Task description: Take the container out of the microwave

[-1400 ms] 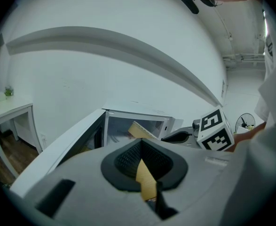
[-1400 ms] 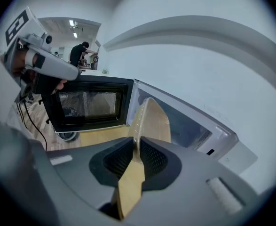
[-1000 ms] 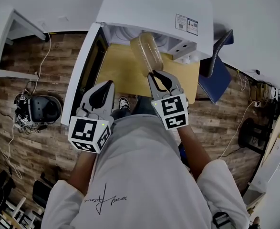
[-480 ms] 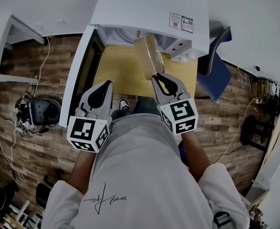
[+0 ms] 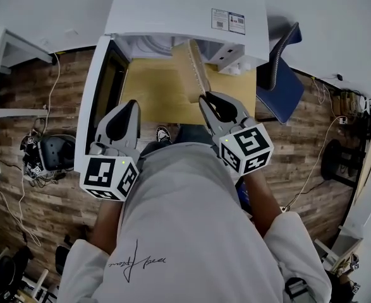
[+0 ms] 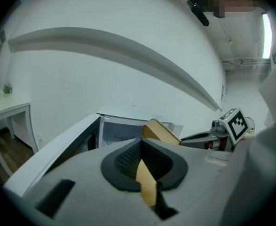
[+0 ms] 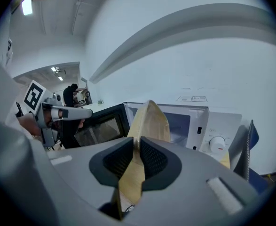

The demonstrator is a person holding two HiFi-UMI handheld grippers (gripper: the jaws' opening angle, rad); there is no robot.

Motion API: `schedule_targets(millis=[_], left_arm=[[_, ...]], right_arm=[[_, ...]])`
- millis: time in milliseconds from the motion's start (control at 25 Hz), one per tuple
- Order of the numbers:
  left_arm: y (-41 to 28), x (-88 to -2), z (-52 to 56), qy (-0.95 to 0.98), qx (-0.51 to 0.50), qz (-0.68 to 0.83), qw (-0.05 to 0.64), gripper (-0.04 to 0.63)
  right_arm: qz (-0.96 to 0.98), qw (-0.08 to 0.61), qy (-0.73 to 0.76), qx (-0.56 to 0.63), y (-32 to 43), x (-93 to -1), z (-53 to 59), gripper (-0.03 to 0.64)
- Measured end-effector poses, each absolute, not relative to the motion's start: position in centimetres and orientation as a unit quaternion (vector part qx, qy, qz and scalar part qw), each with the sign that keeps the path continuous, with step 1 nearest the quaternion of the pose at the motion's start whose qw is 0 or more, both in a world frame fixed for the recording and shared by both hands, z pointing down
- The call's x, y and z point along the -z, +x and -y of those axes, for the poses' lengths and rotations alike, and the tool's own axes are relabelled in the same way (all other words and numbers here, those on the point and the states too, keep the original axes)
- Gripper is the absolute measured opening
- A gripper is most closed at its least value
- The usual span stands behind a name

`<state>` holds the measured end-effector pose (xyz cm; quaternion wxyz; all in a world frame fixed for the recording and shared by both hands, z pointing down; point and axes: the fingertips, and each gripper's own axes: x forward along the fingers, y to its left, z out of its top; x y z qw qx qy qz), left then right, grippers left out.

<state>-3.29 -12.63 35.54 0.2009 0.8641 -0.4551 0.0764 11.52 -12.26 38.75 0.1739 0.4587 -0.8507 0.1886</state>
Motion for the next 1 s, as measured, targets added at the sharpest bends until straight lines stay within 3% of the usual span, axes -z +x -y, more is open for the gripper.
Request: schedule_targets(millis=[440, 1000], left_arm=[[-2.4, -35.7, 13.4, 0.869, -0.079, 0.446, 0.200, -0.008], [-2.5, -36.6, 13.7, 0.867, -0.089, 0.442, 0.211, -0.008]], right_arm=[[0.884, 0.145, 0.396, -0.201, 11.7, -38.2, 11.8, 0.057], [0.886, 0.164, 0.383, -0.203, 11.9, -39.0, 12.1, 0.057]])
